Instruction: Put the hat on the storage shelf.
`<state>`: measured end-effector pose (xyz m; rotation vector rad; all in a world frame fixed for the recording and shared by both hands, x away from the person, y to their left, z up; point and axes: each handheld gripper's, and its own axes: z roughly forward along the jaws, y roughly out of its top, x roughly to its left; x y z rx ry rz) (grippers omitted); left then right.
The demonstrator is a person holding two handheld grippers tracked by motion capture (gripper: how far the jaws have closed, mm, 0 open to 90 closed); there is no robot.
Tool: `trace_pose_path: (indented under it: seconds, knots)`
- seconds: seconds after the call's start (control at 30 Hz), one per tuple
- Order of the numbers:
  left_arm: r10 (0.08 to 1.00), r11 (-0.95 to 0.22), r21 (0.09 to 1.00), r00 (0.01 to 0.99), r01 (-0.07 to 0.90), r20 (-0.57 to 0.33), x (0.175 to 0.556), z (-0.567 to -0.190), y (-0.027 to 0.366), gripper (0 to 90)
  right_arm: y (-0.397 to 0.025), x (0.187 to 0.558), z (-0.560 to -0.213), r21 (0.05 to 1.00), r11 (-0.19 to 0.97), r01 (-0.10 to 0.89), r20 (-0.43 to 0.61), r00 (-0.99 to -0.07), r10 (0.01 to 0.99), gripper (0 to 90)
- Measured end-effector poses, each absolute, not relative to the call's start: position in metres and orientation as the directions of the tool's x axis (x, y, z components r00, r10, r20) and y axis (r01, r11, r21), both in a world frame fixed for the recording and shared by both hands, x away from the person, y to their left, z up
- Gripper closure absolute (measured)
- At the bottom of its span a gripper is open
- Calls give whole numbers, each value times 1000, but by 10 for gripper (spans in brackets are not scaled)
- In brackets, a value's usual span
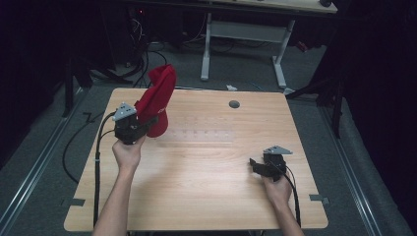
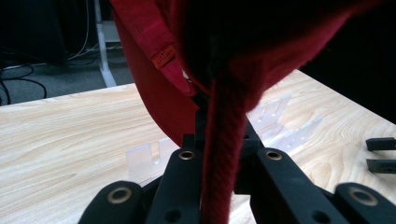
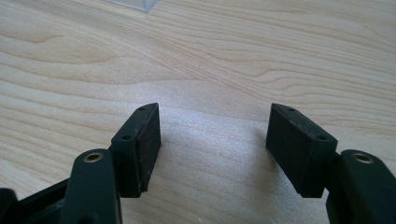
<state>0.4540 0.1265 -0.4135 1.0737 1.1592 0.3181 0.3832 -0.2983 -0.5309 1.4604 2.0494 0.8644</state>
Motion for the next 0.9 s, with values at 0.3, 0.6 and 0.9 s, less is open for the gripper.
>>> trace_pose_path:
  seconds: [0.3,0.6,0.9]
  knots:
    - [717,504,816,390,282,-578,468,-423,126,847,-298,383,-531,726,233,647,-20,-318,948,356]
    - [742,488,831,374,268,-556,476,-430,116,847,-298,383,-531,726,232,648,-20,-318,948,356]
    - [768,465,846,357,260,-532,476,-433,114,847,-298,383,-531,725,233,648,-20,-319,948,355]
